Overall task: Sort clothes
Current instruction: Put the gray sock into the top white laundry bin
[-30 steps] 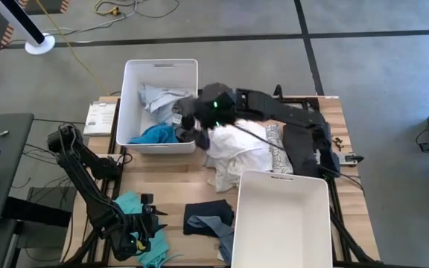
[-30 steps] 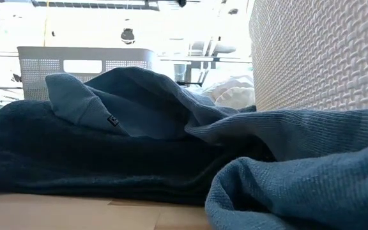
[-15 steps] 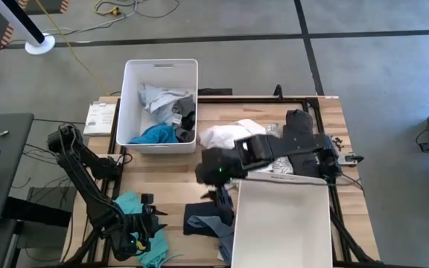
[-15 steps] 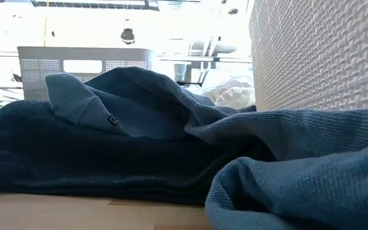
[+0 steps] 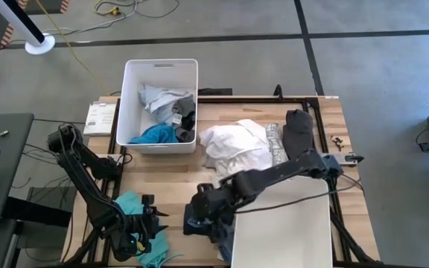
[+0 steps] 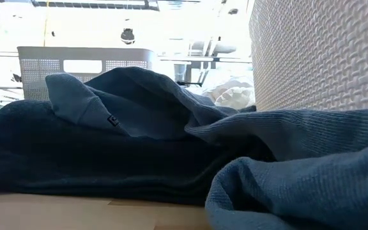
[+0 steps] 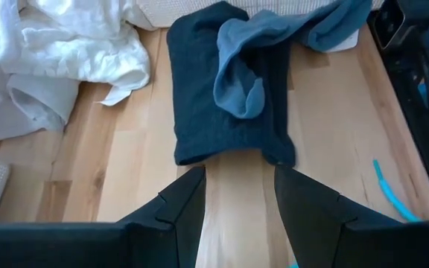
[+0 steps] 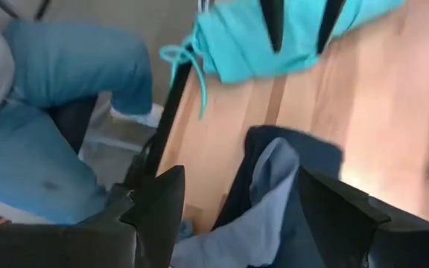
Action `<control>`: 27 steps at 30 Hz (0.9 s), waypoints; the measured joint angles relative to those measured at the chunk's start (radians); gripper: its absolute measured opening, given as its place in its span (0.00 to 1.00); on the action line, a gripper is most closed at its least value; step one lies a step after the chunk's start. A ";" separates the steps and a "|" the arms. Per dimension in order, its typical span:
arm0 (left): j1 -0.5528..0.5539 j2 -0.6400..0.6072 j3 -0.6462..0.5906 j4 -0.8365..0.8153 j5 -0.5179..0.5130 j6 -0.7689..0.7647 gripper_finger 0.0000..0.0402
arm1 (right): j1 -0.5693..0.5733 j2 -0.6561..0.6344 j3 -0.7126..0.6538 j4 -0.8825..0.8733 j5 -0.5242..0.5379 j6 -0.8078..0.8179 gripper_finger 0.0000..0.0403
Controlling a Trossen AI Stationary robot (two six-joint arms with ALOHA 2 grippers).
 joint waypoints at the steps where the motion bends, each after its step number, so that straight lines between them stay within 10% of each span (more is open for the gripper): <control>1: 0.000 0.000 0.000 0.001 0.000 0.000 0.39 | 0.004 0.019 0.000 -0.001 0.000 0.008 0.68; 27: 0.000 0.000 0.000 -0.002 -0.011 0.049 0.39 | -0.023 0.117 0.000 -0.063 0.000 0.166 0.68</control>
